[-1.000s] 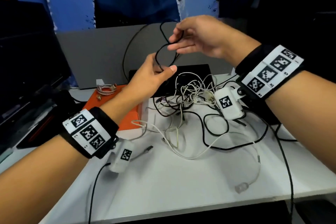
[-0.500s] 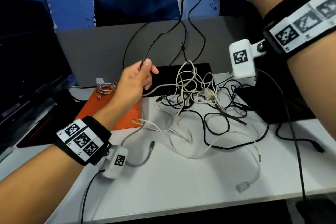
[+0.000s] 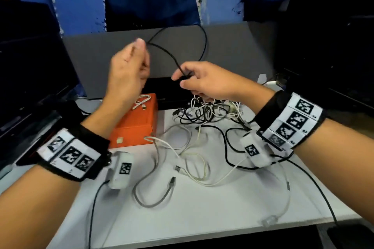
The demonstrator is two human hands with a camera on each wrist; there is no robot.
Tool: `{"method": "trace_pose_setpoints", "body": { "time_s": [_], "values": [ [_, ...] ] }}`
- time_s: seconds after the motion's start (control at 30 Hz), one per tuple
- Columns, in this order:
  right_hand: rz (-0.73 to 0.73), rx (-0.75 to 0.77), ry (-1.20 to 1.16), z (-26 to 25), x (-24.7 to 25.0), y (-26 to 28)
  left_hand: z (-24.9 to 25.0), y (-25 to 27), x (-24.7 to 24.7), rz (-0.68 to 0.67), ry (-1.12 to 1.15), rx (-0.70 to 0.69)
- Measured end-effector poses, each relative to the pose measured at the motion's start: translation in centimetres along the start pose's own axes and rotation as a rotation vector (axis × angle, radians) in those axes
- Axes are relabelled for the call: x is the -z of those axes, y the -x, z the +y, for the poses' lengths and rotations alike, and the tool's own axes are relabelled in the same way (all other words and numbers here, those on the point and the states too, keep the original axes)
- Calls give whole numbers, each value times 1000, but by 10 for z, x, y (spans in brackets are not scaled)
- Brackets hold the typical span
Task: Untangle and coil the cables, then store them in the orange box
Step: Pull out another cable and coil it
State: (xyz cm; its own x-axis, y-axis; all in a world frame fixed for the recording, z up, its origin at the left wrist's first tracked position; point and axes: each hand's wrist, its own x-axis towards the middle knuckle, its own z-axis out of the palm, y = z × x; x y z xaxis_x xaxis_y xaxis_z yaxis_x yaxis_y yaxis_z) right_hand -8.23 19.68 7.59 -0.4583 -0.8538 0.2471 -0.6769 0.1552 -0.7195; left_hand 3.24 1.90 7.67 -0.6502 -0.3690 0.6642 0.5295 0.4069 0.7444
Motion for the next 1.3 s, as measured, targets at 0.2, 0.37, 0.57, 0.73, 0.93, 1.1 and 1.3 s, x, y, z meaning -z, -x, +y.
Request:
{"method": "trace_pose_setpoints", "body": {
  "time_s": [0.2,0.37,0.57,0.73,0.93,1.1,1.3],
  "values": [
    [258,-116,497,82,65,-8,-6,-27,97,384,-4,-6],
    [280,-362,802,165,120,5,-33,-19,166,428,-5,89],
    [712,-498,-272,128,136,-20,-14,12,102,287,-84,74],
    [933,156,-285,41,152,-43,-16,17,71,153,-123,124],
    [98,-237,614,14,120,-24,-10,27,42,-75,-239,176],
    [-390,-426,425,37,79,18,-3,37,36,-142,-207,184],
    [-926,-508,678,63,-12,82,-3,39,28,-190,-153,209]
  ]
}}
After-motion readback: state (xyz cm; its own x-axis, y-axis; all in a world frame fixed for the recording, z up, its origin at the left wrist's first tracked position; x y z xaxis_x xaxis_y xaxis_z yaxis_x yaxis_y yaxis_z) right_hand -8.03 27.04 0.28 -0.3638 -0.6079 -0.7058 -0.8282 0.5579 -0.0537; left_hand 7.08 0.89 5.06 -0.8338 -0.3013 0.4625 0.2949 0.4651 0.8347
